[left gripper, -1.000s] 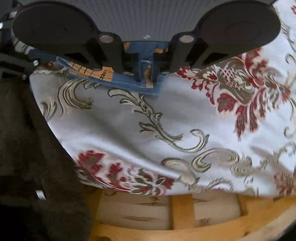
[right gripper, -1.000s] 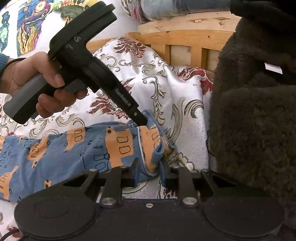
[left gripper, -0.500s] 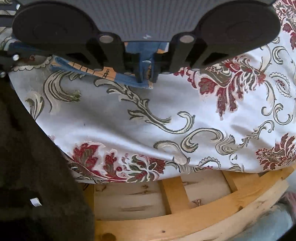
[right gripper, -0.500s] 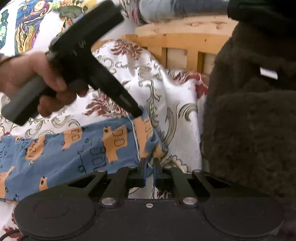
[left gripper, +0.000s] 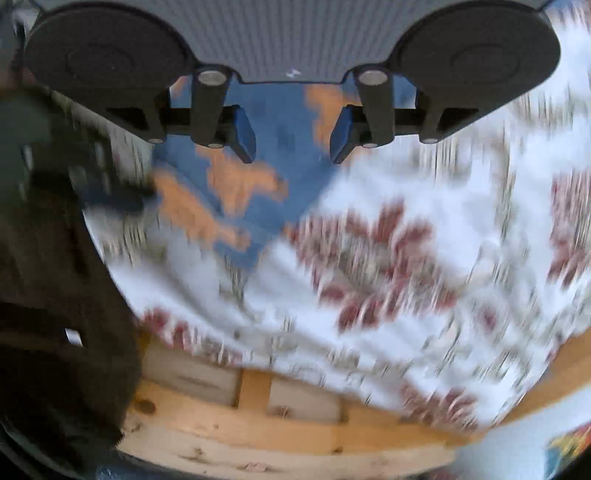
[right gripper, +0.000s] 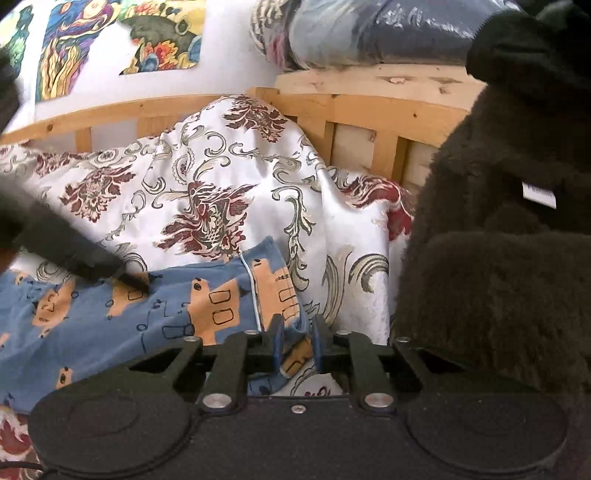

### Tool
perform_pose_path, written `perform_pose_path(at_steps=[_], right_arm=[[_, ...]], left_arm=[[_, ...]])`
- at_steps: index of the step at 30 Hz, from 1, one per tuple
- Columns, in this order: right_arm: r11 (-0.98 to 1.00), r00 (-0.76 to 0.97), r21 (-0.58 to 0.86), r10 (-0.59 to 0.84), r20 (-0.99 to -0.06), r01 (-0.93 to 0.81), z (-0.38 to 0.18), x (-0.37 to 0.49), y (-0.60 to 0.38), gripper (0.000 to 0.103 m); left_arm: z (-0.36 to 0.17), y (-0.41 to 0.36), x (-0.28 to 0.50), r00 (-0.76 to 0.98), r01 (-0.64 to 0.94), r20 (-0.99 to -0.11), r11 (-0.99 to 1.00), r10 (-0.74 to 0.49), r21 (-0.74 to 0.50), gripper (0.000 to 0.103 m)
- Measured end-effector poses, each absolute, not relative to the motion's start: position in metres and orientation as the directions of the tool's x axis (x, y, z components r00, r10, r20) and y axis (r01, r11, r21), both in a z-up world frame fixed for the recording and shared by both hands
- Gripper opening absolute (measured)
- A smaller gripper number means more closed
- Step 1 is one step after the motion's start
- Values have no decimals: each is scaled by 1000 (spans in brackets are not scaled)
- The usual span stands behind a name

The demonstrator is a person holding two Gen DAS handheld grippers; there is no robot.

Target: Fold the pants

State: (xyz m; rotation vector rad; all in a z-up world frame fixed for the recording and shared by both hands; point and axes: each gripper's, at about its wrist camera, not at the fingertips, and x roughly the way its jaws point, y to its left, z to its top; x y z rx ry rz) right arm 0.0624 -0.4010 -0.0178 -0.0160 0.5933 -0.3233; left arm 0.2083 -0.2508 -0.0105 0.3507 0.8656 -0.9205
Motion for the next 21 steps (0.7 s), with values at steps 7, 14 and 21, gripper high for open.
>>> perform_pose_path(at_steps=[7,14,21], right_arm=[[942,763,-166,-334,-553,292,-14,54,-394,7],[931,831,-277,-342,-438,237,-5,40,-365,30],[971,704,-160,-240,-669,180,-34,60,-383,27]], left_arm=[[-34,-194,158,338,760,-791,644,-511,-91,48],[-32,-168,134,380,734,-765,673,-520,-93,48],[-35,-126,115,389,680,-773,722,-500,-125,48]])
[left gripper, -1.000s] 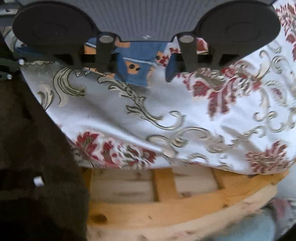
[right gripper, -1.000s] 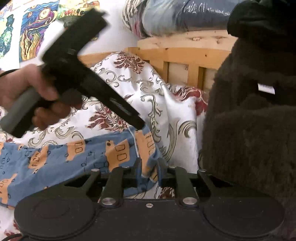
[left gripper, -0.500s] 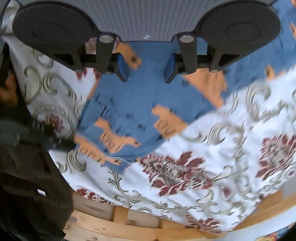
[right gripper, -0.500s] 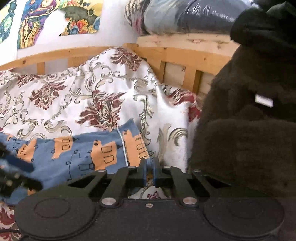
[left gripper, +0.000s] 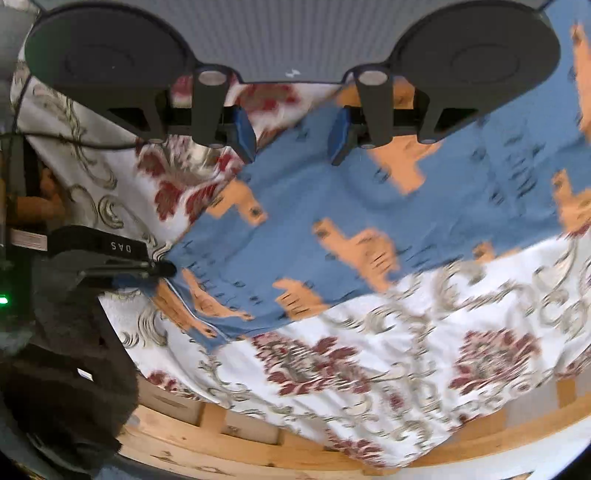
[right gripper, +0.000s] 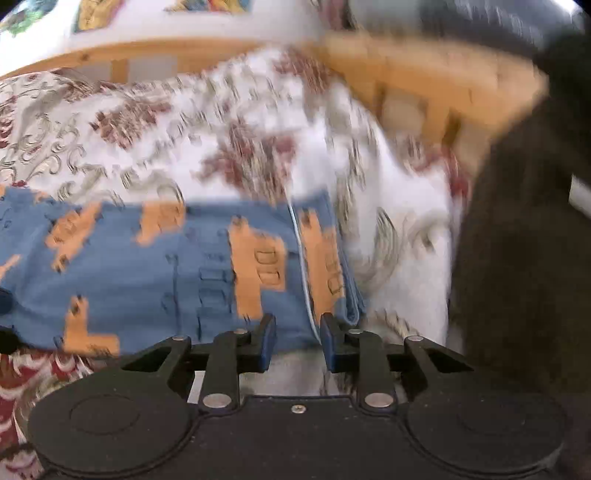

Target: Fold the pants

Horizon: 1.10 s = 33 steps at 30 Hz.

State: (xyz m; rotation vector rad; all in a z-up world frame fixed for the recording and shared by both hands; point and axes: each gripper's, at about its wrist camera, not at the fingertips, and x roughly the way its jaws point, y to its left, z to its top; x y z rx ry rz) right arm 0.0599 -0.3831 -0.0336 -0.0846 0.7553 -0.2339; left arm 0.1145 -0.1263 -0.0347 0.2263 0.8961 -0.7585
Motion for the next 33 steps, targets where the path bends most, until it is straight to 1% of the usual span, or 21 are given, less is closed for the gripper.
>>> perform_pose_path(at_steps=[4,5,8,10,12,13,16,18,19,20,22,24,26,27,28,29,30,32,33], right_arm=[[980,735,-130,-197,-649,148,-14,52,-376,40],[985,746,-123,-171,-643,119,-8,51,-371,42],[998,763,-58,-15,-646,-29,6,68,-351,50],[988,740,14,126,-660,-156,14,96,-335,58],[962,714,70,245,-656,-266,20,130,-317,62],[940,686,104,309,-658,-324,22,148,-308,67],[871,606,178,452,-655,-457,22,199,-282,68],[827,537,209,509,-673,-521,18,230,-266,68],[809,508,227,530,-679,-542,15,245,-261,68],[787,474,258,561,-679,-561,12,257,-257,68],[744,405,335,618,-674,-578,5,279,-250,64],[704,337,395,659,-672,-590,-3,297,-240,63],[683,290,412,669,-684,-604,-11,304,-232,57],[679,269,409,663,-699,-610,-16,306,-226,49],[680,255,396,649,-716,-618,-20,308,-221,37],[681,250,379,636,-730,-626,-24,307,-218,32],[679,242,371,630,-738,-634,-27,306,-216,25],[665,229,375,637,-736,-645,-31,304,-215,16],[657,228,374,643,-731,-654,-31,301,-215,8]], left_arm=[[-29,-77,106,418,599,-782,787,-462,-145,48],[-26,-65,105,432,576,-780,804,-453,-148,48],[-10,-35,115,504,507,-752,850,-424,-140,50],[1,-23,130,560,461,-736,882,-379,-103,51],[10,-13,149,606,417,-722,906,-334,-70,51],[13,-10,160,622,395,-718,917,-313,-57,51],[21,3,194,655,345,-716,939,-244,-5,51],[25,13,219,648,349,-725,937,-232,11,53],[26,18,231,635,363,-736,932,-235,16,57],[25,23,239,624,382,-744,924,-239,24,57],[22,26,253,610,437,-752,898,-248,58,59],[16,25,263,587,504,-768,858,-258,97,60],[5,23,269,548,563,-789,820,-280,100,59],[0,20,270,531,583,-799,806,-282,104,59],[-5,18,272,520,600,-805,793,-285,107,57],[-9,16,271,513,617,-809,779,-287,114,52],[-13,14,267,513,626,-809,770,-287,123,50],[-19,10,263,516,639,-810,755,-280,146,34],[-20,11,260,523,641,-805,752,-280,154,32]])
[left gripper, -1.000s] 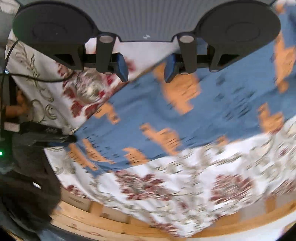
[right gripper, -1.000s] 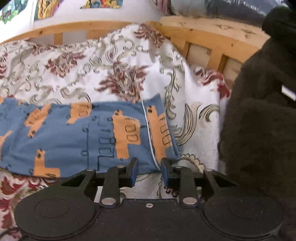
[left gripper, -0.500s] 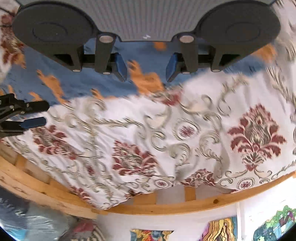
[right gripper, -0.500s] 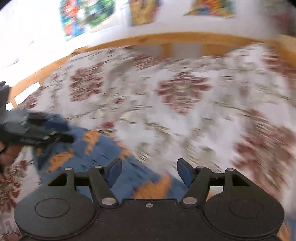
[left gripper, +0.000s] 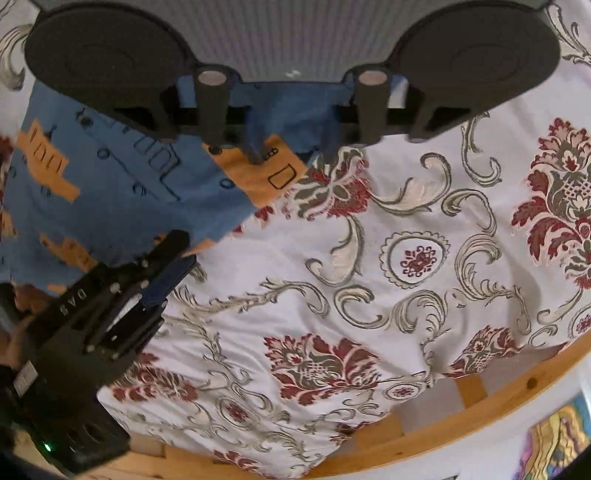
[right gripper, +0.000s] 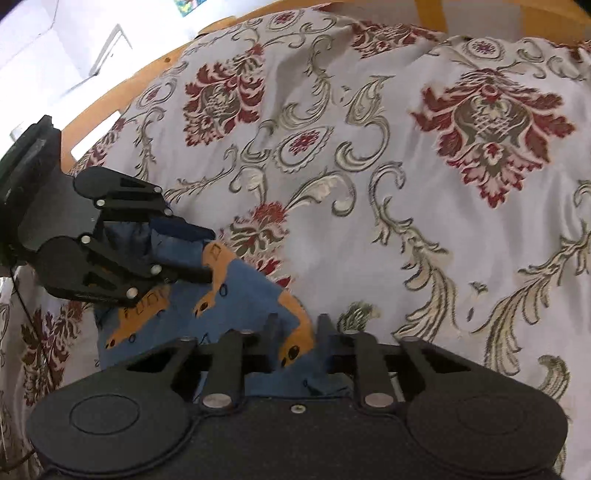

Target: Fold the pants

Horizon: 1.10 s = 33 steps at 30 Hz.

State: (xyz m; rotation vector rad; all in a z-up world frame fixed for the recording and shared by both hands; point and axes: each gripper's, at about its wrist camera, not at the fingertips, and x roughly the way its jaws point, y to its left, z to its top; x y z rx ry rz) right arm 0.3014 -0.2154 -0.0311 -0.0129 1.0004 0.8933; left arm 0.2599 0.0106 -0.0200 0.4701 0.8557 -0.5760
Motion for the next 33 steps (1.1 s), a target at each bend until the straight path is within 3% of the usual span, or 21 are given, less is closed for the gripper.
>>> perform_pose_path(at_steps=[2,7,10,15,17,18,24,26,29,33], right_arm=[[648,241,352,646,-725,-676,-29,295,-215,6],[588,246,289,663,-707,-756,-18,266,-212,4],[554,250,238,664,-705,-798,-15,246,-209,4],[494,202,222,667,-718,-840,-22,224,-205,4],[478,186,221,665,-723,-850,-26,220,-205,4],[475,181,224,665,-725,-851,-27,220,-205,4],[465,151,246,664,-733,-850,-34,224,-205,5],[460,136,259,664,-735,-849,-35,226,-206,6],[457,113,289,671,-733,-841,-29,234,-210,12],[496,128,351,701,-701,-794,-10,258,-216,19]], left_arm=[[-21,13,255,535,642,-794,751,-290,158,19],[-15,21,246,525,655,-789,744,-319,135,13],[-10,25,242,509,677,-784,728,-355,110,16],[9,32,240,508,698,-730,716,-458,36,33],[10,27,238,500,720,-725,692,-473,45,47],[7,20,236,498,736,-733,673,-464,74,48],[-17,3,224,482,778,-766,610,-425,151,48],[-24,3,221,491,773,-774,610,-401,174,41],[-30,5,218,490,766,-779,620,-390,171,35],[-33,6,212,509,763,-767,617,-390,192,34]])
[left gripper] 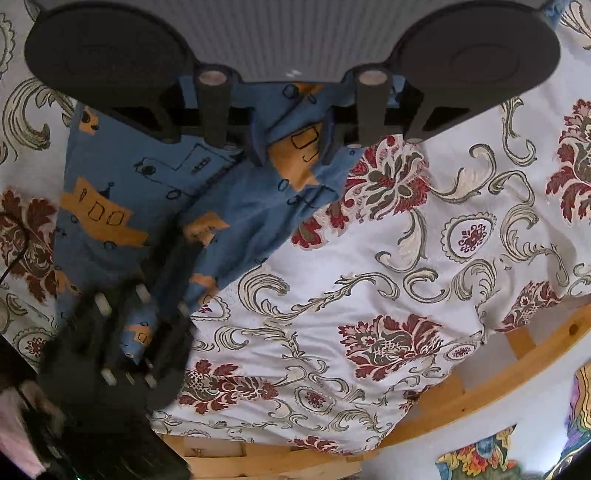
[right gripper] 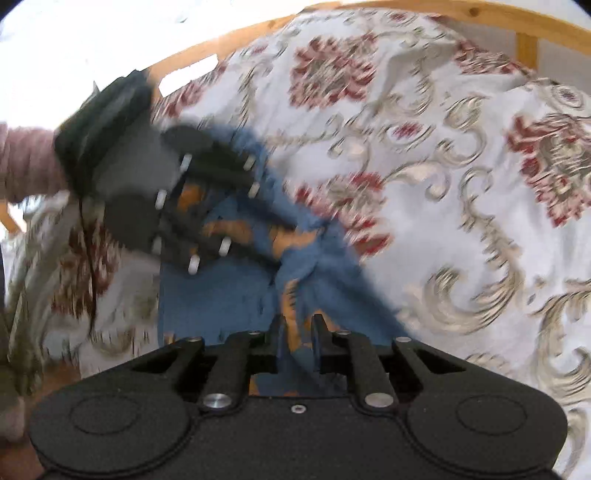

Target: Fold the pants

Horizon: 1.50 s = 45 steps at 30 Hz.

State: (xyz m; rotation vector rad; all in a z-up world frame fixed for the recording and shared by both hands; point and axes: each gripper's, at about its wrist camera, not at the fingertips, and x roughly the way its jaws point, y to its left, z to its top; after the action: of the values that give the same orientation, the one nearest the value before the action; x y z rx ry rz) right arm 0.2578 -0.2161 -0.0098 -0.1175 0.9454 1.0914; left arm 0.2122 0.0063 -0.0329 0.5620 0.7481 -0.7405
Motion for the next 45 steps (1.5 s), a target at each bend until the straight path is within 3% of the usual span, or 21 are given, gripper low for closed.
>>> perform_pose_path(at_steps=[8,17,21,24,29,34,39,43,45], right_arm=[[562,29,637,761,-648,-527,-19,322,-176,19],[628,-58,675,714,-698,-387,-52,337,-145,19],[640,-56,689,717,-695,-340,-56,342,-146,19],[646,-49,708,728,-684,-286,-62,344,-150,17],[650,3,700,734,-679,-295,-53,343,-152,6],[621,80,699,765,-638,-355,-27,352,-153,5],[652,113,609,719,-686,-452,-32,368,-141,5],[677,148,566,693,-706,-471,-44,379,-138,1],[670,152,571,701,-697,-475,-47,380,-144,3]], left_arm=[[-34,12,207,531,722,-750,674,-396,156,34],[-34,25,193,570,654,-731,746,-375,127,36],[-35,30,190,615,590,-735,785,-285,189,44],[-35,30,191,618,587,-749,774,-239,238,44],[-38,17,190,589,650,-775,703,-228,288,6],[-31,20,182,592,657,-769,697,-242,287,3],[-32,25,183,601,637,-760,723,-247,269,16],[-31,28,178,598,642,-762,718,-248,270,49],[-32,32,174,594,645,-769,711,-236,279,49]])
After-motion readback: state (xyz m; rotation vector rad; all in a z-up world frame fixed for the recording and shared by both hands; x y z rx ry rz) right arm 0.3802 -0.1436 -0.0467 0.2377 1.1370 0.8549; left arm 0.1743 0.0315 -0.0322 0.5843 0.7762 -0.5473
